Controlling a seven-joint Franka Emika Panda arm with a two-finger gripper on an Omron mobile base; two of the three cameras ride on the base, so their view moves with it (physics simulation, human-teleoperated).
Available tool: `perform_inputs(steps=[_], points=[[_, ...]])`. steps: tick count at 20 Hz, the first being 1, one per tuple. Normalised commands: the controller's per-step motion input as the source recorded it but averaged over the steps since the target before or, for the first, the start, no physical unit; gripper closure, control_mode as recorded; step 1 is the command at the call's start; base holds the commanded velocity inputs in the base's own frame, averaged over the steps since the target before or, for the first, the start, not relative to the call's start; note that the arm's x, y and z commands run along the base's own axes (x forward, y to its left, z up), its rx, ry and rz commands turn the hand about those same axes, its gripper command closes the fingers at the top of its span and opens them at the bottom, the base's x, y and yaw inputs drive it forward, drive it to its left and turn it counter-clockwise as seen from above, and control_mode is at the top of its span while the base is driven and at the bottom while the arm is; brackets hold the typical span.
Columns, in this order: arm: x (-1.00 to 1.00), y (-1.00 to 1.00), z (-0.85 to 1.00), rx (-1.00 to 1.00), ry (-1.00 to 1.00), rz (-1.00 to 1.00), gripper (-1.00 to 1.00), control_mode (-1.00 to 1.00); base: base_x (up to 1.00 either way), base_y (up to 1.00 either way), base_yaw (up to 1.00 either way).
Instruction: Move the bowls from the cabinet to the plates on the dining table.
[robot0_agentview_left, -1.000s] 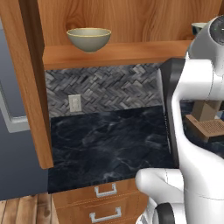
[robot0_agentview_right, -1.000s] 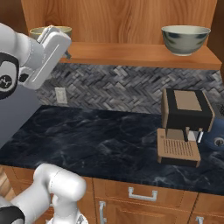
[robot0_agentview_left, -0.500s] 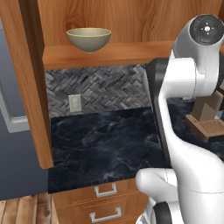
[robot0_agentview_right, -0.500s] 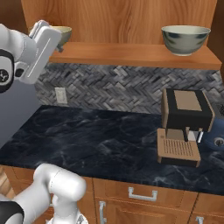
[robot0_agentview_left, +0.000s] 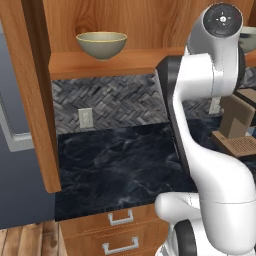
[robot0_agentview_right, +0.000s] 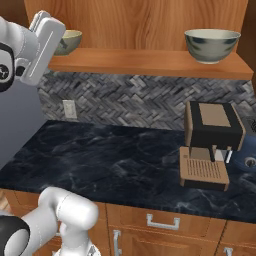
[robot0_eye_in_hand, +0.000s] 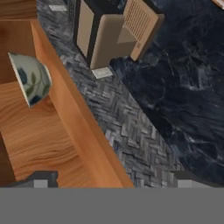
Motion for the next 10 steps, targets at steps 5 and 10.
perform_inputs(steps=[5,10], points=[[0.23,0.15,0.01,0.01,0.00,0.05,-1.00,-1.00,0.00,0.00,0.00],[0.17,0.30,0.00,0.00,0.00,0.07,-1.00,-1.00,0.00,0.00,0.00]])
